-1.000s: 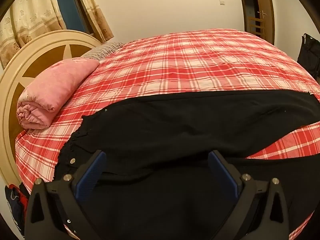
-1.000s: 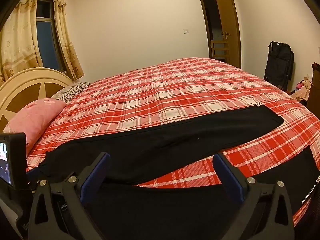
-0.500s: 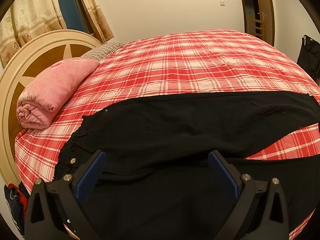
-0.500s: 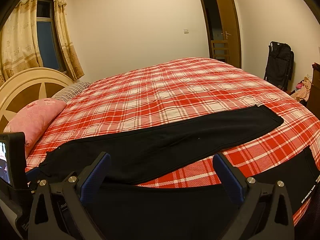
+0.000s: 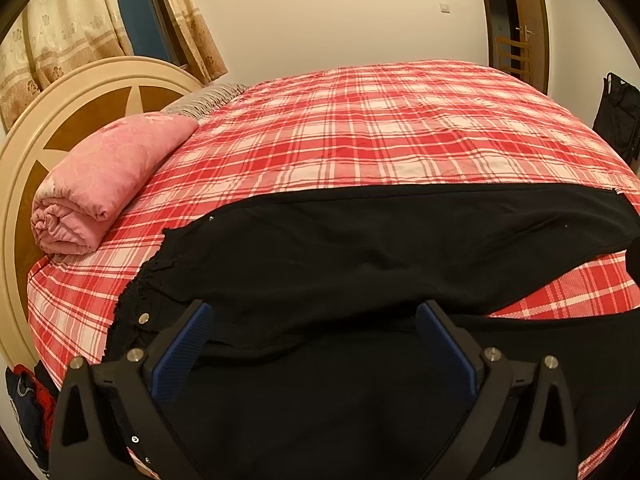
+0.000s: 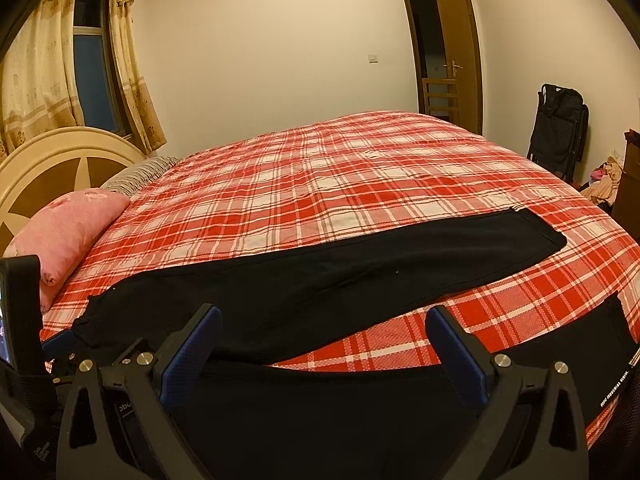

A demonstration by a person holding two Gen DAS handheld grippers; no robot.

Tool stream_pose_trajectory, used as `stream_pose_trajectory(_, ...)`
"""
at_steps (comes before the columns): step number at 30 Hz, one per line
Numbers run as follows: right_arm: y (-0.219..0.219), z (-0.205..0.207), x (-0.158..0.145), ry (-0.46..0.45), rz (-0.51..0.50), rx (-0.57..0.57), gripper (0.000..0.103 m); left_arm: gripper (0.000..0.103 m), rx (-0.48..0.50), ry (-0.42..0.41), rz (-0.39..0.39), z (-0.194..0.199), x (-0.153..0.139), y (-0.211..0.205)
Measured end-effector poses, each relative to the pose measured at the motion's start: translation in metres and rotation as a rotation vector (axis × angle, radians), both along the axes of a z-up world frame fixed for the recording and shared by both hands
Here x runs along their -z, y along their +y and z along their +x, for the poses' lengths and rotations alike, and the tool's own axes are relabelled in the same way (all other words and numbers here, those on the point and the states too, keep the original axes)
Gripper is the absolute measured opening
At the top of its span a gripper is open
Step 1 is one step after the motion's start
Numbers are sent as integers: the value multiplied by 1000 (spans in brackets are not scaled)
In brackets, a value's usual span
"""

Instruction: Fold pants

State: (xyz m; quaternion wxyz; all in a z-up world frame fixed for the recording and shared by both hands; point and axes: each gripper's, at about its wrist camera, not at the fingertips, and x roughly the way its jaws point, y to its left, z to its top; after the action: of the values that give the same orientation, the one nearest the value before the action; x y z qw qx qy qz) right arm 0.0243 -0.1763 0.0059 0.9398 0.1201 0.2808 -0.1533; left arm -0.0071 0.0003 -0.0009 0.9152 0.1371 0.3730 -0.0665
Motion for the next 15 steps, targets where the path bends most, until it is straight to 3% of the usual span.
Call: stream_pose_trajectory(15,4,0,-1,1,-6,-7,102,103,-6,7,-11,1,0,2)
